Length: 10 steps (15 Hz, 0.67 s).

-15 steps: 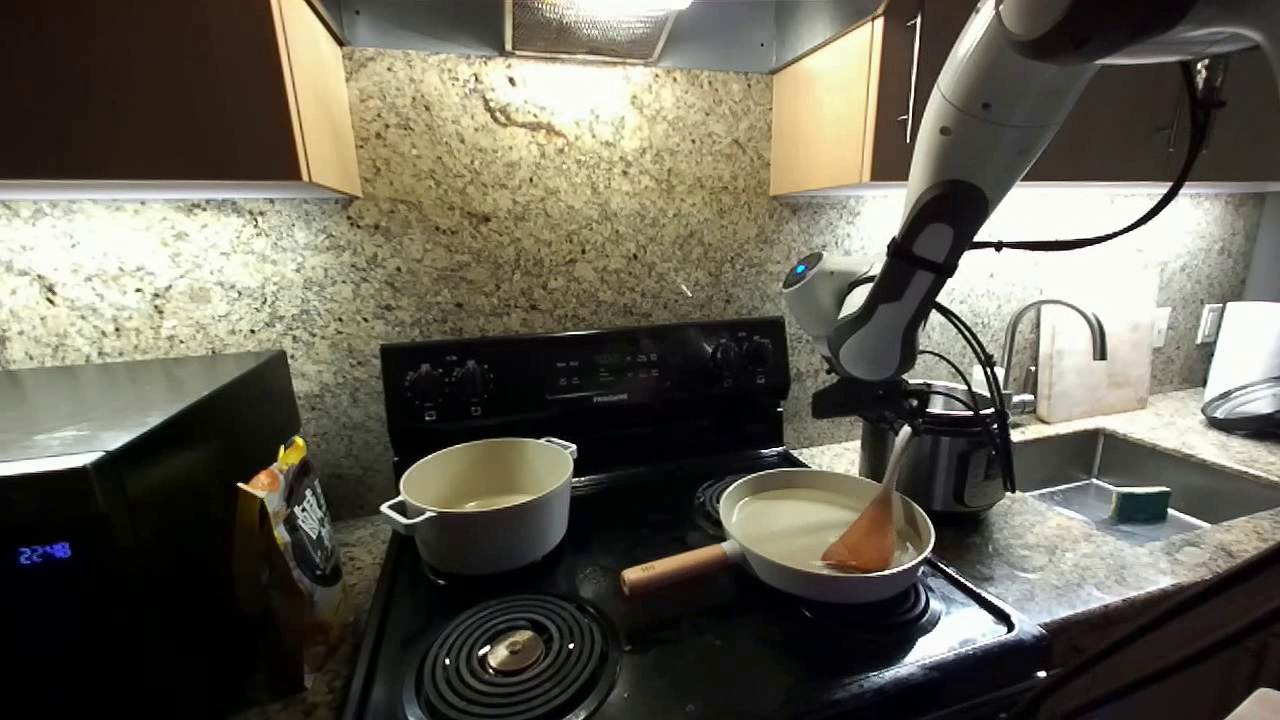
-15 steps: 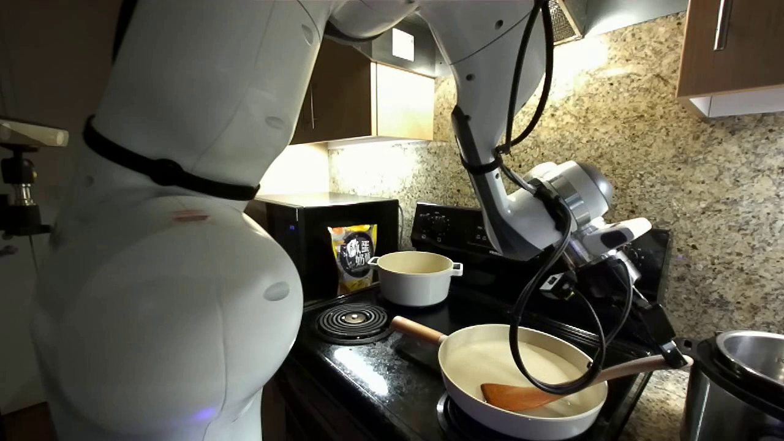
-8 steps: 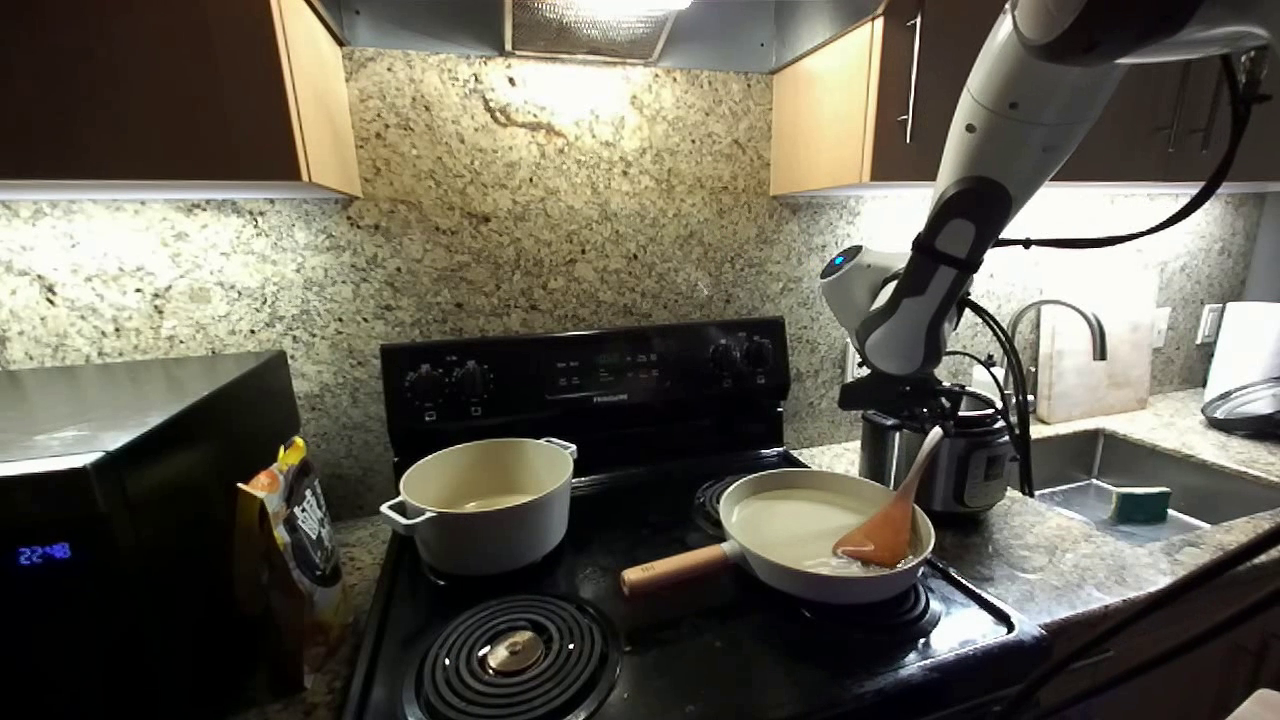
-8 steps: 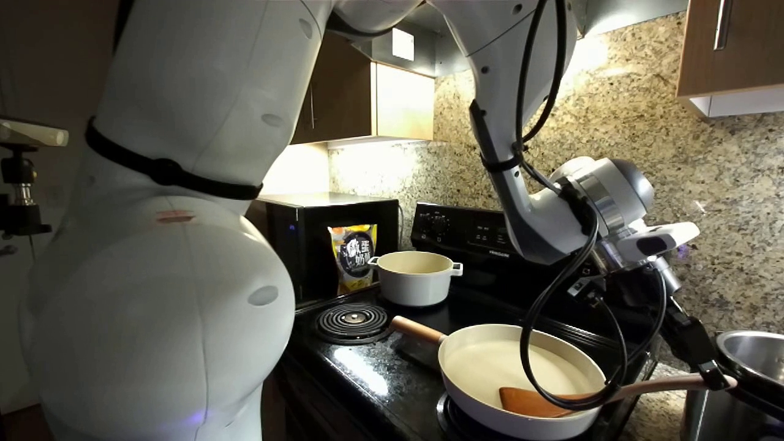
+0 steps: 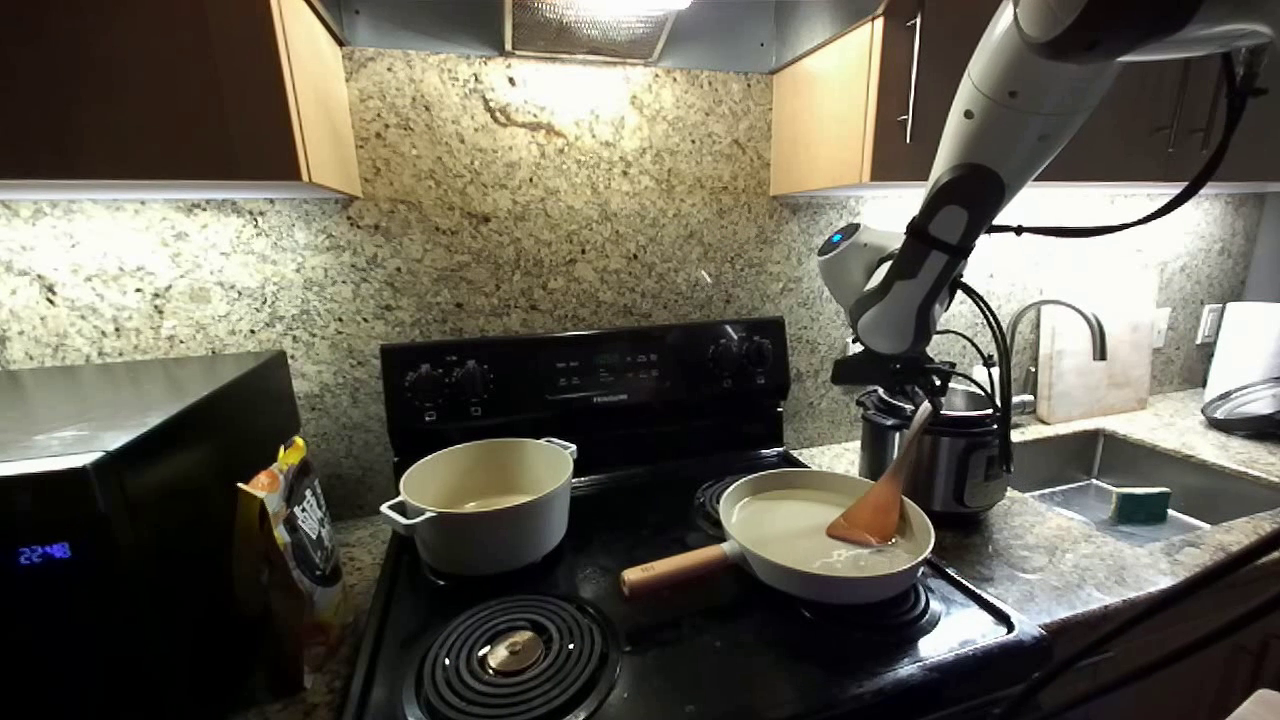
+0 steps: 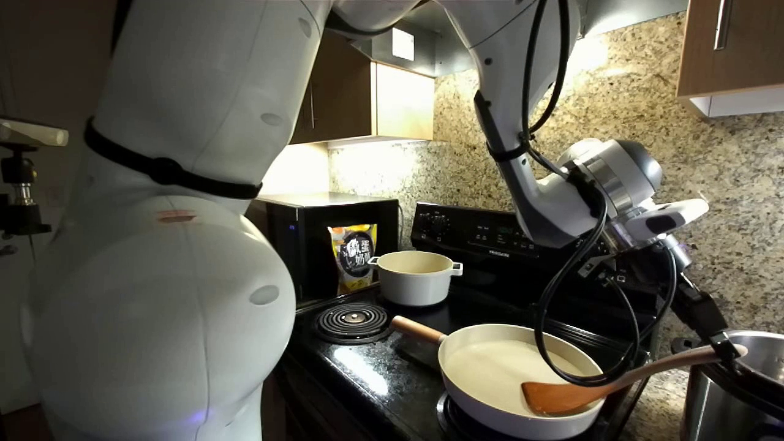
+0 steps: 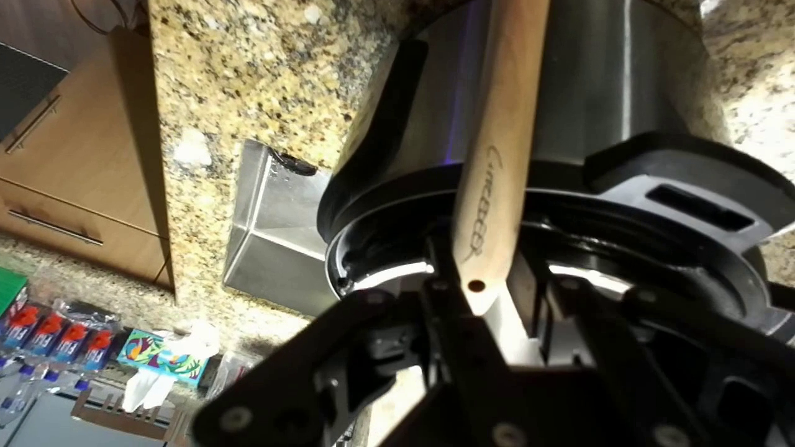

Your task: Stir the pan using the wooden spatula

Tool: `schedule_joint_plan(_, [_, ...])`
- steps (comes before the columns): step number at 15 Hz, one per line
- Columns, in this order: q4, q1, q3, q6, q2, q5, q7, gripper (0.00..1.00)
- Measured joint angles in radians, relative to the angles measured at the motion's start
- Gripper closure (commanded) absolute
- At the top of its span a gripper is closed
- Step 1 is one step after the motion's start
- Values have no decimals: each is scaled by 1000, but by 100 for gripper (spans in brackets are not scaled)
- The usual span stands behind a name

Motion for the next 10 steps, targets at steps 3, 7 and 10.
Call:
schedule_joint_plan(3, [32, 8, 7, -2, 0, 11, -3, 93])
schedule_joint_plan(7, [71, 31, 23, -8, 0, 12, -3, 93])
schedule_joint_plan(10, [91, 63, 32, -17, 1, 11, -3, 93])
